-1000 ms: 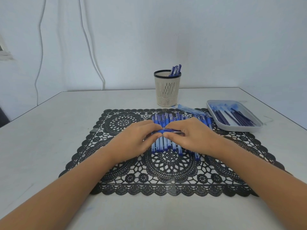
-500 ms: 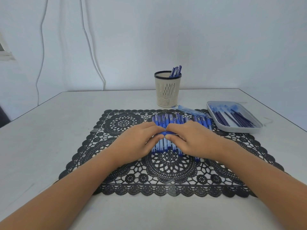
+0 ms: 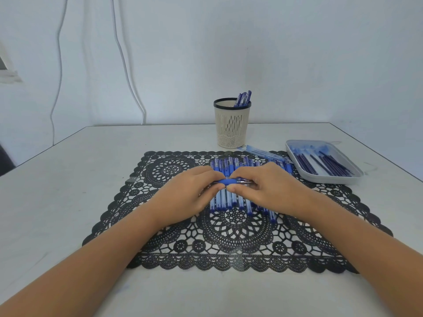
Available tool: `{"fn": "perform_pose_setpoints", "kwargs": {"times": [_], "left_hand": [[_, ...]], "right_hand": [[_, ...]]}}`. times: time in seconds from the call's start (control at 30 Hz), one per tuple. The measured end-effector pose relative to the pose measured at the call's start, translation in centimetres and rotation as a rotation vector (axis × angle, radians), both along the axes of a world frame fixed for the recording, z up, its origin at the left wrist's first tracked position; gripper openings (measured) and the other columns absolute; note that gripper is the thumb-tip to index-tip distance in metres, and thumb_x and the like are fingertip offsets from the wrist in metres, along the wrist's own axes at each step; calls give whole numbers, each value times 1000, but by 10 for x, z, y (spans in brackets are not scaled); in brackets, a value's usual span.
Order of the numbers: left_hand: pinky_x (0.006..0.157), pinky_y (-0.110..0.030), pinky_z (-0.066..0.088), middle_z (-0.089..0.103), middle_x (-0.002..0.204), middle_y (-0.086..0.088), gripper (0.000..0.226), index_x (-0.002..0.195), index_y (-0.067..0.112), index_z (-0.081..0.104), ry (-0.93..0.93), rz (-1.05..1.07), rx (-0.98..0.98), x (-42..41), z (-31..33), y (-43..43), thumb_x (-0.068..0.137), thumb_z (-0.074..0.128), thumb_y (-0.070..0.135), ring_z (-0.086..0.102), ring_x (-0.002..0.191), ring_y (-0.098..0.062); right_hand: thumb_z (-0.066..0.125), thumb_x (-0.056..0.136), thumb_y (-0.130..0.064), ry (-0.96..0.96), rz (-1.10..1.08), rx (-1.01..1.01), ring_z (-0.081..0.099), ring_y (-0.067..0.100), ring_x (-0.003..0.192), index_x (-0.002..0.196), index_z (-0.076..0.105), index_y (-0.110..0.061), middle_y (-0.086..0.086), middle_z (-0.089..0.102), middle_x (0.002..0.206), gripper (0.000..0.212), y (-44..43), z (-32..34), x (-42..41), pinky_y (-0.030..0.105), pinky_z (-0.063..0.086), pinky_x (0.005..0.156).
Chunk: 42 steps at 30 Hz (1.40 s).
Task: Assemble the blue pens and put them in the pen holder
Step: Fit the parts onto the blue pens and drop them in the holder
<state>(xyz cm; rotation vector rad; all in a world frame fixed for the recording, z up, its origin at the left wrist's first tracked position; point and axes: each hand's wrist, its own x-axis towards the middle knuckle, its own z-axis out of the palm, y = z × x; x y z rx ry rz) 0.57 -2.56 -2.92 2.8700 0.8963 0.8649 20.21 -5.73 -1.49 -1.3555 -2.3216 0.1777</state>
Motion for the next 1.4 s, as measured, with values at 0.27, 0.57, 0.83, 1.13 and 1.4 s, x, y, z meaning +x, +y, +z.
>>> {"fn": "perform_pose_setpoints", "kwargs": {"times": [0.27,0.57,0.83,1.13,1.4], "left_hand": [[75,-13,36,59,94,4,28,116,8,60,-86,215,-44,-10,-4,10,94,50,23,50,81,-6],[74,-18,37,59,92,5,27,113,7,60,-106,224,-61,-9,-5,9,93,52,22,51,81,-7],[72,-13,34,51,88,13,25,113,9,61,-98,213,-51,-7,-4,8,92,53,21,48,78,-4],[70,-12,38,50,87,13,40,112,10,61,-39,90,11,-2,-4,-2,93,40,39,46,73,2],[59,-7,32,50,80,15,44,110,11,61,-59,21,-7,-2,1,-2,93,33,40,45,65,8]], "right_hand": [[29,100,-24,20,-17,-110,45,-1,91,127,50,-22,-12,47,99,34,-13,10,-2,8,33,77],[56,88,-39,-203,161,-46,34,-4,85,101,55,-29,-27,39,80,16,-27,2,-23,21,31,85],[65,81,-40,-65,153,-22,43,1,92,81,65,-27,-14,51,95,13,-17,-4,-15,15,33,86],[35,93,-50,308,-261,-113,43,1,49,78,57,-9,-8,50,62,49,-7,1,-6,17,36,54],[44,95,-34,376,-134,-96,39,1,41,67,52,-23,-4,47,57,31,-6,1,-6,12,32,44]]}}
